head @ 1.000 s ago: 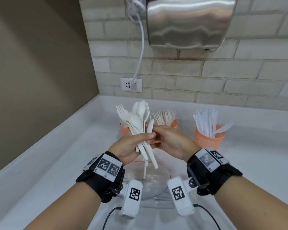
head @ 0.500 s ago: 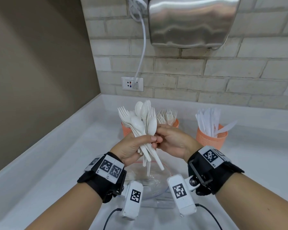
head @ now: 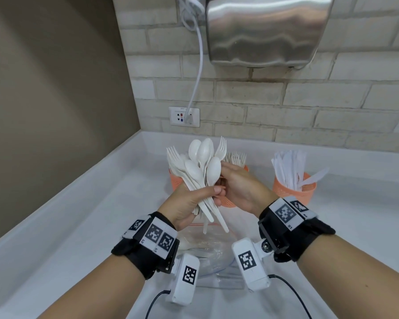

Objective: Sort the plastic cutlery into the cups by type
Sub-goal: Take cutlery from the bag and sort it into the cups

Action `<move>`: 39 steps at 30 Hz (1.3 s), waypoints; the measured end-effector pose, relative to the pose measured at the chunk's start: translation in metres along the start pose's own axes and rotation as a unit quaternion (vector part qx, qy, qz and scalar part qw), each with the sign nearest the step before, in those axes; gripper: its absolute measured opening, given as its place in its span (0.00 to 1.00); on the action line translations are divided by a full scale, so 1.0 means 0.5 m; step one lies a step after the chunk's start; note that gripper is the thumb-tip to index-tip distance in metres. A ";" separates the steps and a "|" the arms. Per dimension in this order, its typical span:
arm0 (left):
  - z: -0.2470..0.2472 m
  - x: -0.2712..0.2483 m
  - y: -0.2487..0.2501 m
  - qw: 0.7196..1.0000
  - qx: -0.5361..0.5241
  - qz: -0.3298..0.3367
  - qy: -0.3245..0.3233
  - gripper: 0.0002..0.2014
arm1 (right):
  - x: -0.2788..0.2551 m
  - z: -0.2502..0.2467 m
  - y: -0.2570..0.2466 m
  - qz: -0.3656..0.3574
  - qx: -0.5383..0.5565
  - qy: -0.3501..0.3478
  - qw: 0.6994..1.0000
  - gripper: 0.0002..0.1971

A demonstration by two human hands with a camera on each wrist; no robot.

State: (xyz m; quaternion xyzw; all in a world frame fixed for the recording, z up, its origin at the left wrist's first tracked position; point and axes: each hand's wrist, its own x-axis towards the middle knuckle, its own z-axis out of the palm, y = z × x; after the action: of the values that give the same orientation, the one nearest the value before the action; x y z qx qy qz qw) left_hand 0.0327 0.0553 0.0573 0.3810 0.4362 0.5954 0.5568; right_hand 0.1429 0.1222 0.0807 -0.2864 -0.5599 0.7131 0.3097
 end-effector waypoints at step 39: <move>0.007 0.001 -0.011 0.987 0.115 0.095 0.066 0.15 | 0.009 0.025 0.009 -0.143 -0.201 0.082 0.966 0.02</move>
State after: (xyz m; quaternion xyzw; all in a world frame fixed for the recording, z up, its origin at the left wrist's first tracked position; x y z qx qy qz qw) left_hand 0.0379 0.0563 0.0531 0.4419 0.4999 0.6153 0.4199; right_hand 0.1302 0.1170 0.0788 -0.3174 -0.6996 0.5080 0.3896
